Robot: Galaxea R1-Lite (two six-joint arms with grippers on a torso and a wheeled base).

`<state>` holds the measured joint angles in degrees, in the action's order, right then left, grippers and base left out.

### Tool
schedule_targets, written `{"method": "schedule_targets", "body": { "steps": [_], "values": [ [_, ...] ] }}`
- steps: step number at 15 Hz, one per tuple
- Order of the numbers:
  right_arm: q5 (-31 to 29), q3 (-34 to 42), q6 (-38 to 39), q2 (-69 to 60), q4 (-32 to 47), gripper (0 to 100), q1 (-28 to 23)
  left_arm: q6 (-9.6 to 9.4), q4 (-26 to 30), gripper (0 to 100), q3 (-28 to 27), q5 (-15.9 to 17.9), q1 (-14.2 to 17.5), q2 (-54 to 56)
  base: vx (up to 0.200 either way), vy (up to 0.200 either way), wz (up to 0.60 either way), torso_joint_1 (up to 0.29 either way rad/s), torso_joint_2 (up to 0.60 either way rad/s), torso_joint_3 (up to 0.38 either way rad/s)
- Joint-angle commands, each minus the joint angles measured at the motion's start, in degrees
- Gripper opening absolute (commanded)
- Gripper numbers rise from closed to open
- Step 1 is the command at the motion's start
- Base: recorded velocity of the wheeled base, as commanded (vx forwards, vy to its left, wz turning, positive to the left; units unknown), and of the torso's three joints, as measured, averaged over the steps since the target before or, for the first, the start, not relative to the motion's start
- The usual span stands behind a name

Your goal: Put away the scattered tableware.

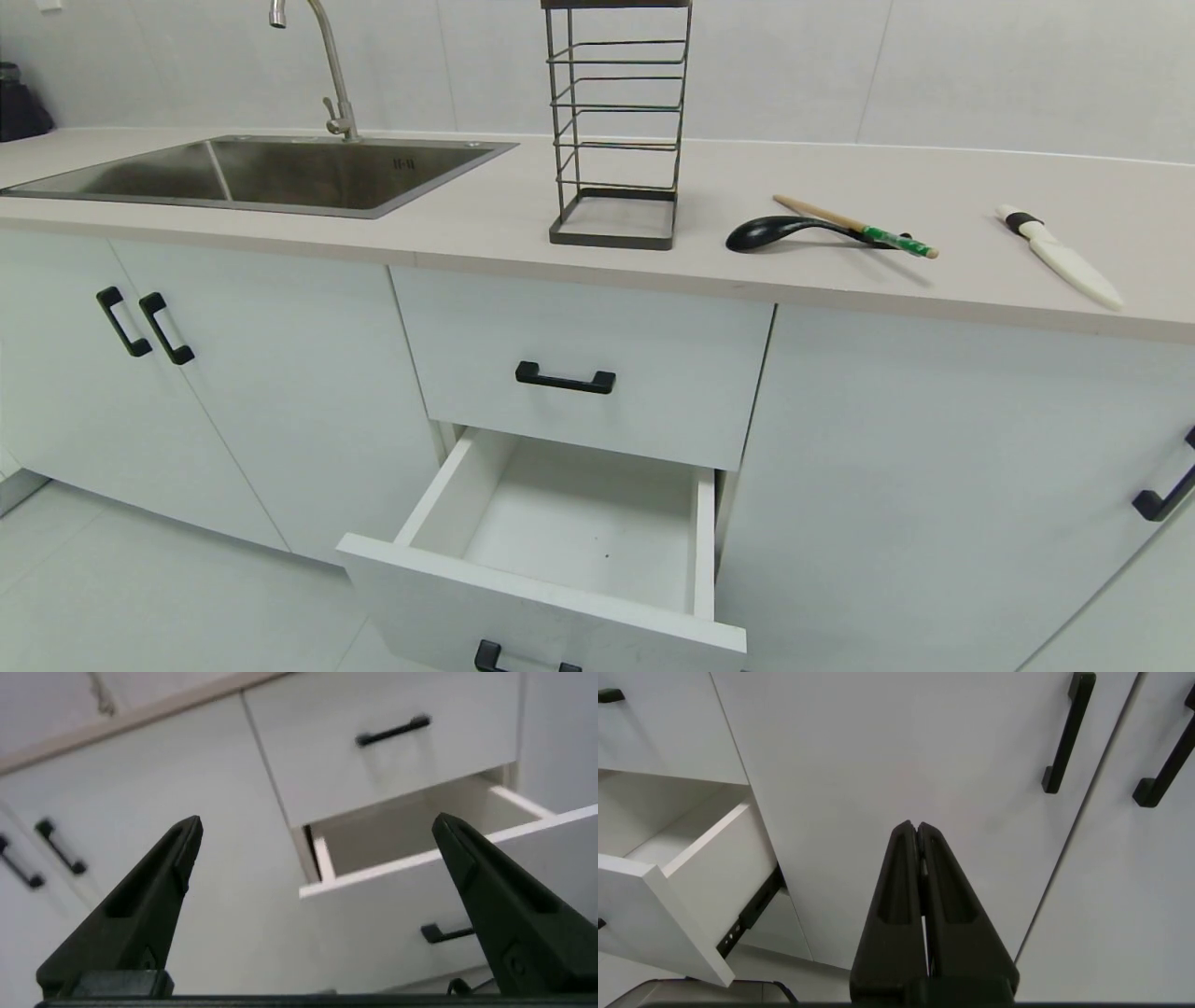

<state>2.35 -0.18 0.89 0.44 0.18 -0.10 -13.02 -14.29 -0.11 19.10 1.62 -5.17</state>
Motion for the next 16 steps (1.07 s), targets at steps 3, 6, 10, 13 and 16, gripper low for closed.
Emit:
{"method": "schedule_targets", "body": {
  "steps": [3,6,10,13,16],
  "values": [
    [0.02,0.01,-0.01,0.09,-0.01,0,0.01,1.24,11.04,100,0.11,-7.15,-1.62,5.17,0.000,0.000,0.00,0.000,0.00,0.000],
    [0.02,0.01,-0.01,0.09,-0.01,0,0.01,3.70,11.12,100,0.11,-10.58,-1.62,5.17,0.000,0.000,0.00,0.000,0.00,0.000],
    [0.02,0.01,-0.01,0.09,-0.01,0,0.01,13.20,14.20,100,0.11,-14.71,-1.71,5.08,0.000,0.000,0.00,0.000,0.00,0.000],
    [0.02,0.01,-0.01,0.09,-0.01,0,0.01,12.32,14.29,100,0.11,-14.44,-1.71,5.17,0.000,0.000,0.00,0.000,0.00,0.000],
    [0.11,0.01,-0.19,0.09,-0.01,0,0.01,12.58,14.29,100,0.11,-14.36,-1.71,5.08,0.000,0.000,0.00,0.000,0.00,0.000]
  ]
}}
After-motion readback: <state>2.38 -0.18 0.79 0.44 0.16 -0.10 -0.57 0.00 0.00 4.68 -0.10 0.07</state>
